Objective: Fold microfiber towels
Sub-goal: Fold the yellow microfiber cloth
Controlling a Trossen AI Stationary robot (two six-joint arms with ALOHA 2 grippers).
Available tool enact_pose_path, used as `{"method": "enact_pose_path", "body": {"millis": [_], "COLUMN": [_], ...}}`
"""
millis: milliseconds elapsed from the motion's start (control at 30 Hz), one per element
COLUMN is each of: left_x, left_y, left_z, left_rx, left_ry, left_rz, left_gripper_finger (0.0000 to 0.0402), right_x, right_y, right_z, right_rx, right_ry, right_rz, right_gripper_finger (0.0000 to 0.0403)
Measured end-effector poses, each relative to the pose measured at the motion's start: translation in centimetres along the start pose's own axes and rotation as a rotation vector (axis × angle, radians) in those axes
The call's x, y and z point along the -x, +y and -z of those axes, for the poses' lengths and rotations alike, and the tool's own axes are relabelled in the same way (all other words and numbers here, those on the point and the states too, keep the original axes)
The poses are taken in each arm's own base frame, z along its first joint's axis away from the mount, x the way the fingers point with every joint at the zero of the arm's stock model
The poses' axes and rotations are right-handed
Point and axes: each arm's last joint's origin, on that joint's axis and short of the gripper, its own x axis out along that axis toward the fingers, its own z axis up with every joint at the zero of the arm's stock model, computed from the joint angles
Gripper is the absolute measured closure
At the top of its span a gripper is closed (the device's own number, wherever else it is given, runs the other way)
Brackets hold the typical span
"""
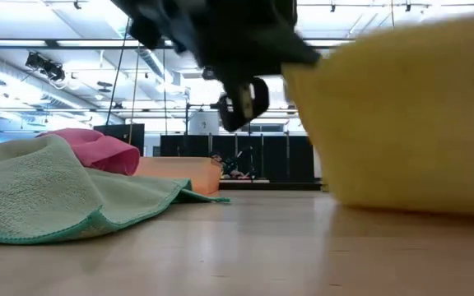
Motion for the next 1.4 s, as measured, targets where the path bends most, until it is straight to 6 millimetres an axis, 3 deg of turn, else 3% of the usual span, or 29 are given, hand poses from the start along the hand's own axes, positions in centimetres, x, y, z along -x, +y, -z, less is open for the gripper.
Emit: {"method": "enact_pose_path", "body": {"millis": [100,200,433,633,800,1033,1400], "left_x": [-0.3,-0.1,1.2,1.7,0.9,0.1,0.1], "left_y": [-2.1,-2.5,1.7,4.5,6.1,7.6,7.8], "left_z": [0.9,0.6,-1.4,-1.4,-1.0,-0.2,-0.4], "left_rx": [0.02,0.035,0.059,0.077,0.062,0.076,0.064], "left_ry": [0.008,-0.031,-0.108,-0.062,-0.051,-0.019,-0.032], "left_rz": [0.04,0.012,-0.166,-0.291,-0.329,-0.359,-0.364], "left_gripper_finger": [0.0396,0.0395,0.0395,0.0395,0.0396,0.0389,0.0389], "right_x": [0.3,0.4,-0.3,-2.1,-2.9,-2.9,-3.4], "right_y": [0.4,-0.1,-2.7,-5.3,-6.7,-7.6,-8.2], "right_z": [0.3,0.4,-1.1,-3.1,-3.6,-3.5,-4.8], "right_rx": [-0.039,-0.058,-0.077,-0.136,-0.167,-0.168,-0.13], "right_ry": [-0.022,-0.057,-0.087,-0.081,-0.068,-0.082,-0.139], "right_rz": [-0.04,-0.005,0.233,0.36,0.398,0.424,0.457], "right_gripper_finger": [0.04,0.04,0.04,0.04,0.04,0.04,0.04]}}
